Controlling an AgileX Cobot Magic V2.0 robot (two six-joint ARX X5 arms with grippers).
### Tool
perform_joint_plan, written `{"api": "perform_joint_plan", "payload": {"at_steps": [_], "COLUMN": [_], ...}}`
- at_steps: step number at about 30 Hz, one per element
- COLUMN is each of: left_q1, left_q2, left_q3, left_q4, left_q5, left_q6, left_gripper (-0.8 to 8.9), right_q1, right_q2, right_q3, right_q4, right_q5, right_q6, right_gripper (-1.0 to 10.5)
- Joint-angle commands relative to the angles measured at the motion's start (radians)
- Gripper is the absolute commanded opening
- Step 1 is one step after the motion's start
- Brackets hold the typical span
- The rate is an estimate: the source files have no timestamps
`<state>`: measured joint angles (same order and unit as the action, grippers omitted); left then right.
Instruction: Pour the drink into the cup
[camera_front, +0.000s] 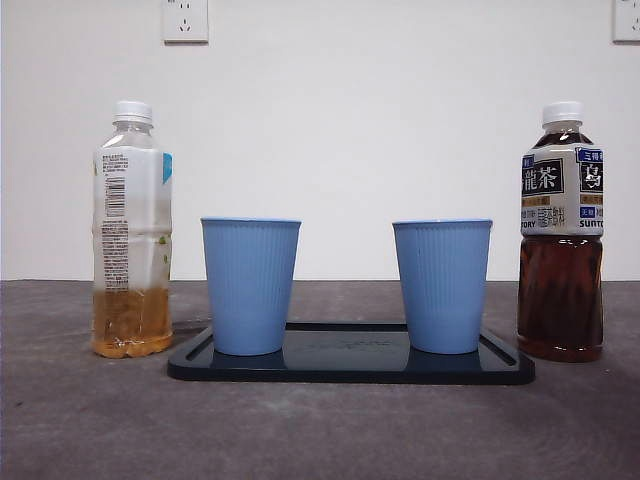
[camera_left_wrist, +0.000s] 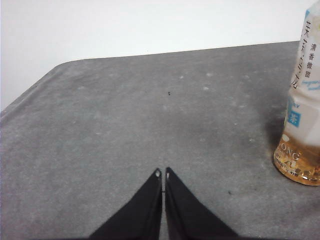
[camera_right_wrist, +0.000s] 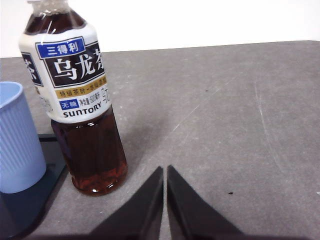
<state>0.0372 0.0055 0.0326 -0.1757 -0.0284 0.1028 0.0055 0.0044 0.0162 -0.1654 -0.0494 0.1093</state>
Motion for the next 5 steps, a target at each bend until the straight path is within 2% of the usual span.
{"api": "perform_joint_plan", "payload": {"at_steps": [1, 5], "left_q1": [0.002, 0.002], "left_q2": [-0.002, -0.002], "left_q3": [-0.021, -0.021], "left_q4": [0.015, 0.015], "left_q5": [-0.002, -0.002], "left_q6": [-0.007, -0.007], "left_gripper": [0.08, 0.08], "right_q1": [-0.002, -0.002], "right_q2": [-0.001, -0.001], "right_q3": [-0.007, -0.007], "right_q4": [0.008, 0.008], "right_q5": [-0.002, -0.002], "right_q6": [0.006, 0.006], "right_gripper": [0.1, 0.1]}}
